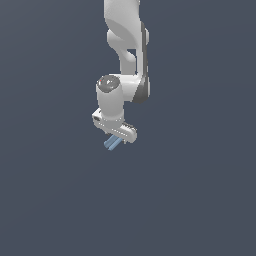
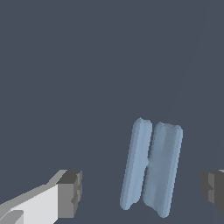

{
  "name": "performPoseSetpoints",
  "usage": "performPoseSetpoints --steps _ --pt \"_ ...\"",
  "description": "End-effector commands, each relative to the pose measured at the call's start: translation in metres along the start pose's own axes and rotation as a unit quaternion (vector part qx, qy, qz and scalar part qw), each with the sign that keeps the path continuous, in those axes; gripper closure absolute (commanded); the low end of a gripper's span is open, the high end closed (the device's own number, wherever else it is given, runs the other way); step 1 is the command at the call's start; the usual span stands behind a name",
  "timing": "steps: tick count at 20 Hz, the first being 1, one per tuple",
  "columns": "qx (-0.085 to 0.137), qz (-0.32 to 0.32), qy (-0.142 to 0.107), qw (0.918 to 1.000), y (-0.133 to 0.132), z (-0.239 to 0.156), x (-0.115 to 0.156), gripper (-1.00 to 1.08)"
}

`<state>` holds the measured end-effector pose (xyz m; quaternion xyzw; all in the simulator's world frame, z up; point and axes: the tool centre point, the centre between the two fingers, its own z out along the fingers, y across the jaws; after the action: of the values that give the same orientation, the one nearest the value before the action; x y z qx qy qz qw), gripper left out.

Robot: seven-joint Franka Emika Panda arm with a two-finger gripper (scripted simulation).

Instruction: Pick up the object and move it to a goal position.

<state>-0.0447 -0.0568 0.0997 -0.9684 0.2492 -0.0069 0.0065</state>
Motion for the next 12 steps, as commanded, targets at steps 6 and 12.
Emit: performPoseSetpoints --steps 6,12 --pt "-0.007 0.072 -0.004 0.9974 0.023 0.027 -0.019 -0.92" --pt "-0.008 0.089 -0.004 0.996 0.029 0.033 -0.023 -0.92"
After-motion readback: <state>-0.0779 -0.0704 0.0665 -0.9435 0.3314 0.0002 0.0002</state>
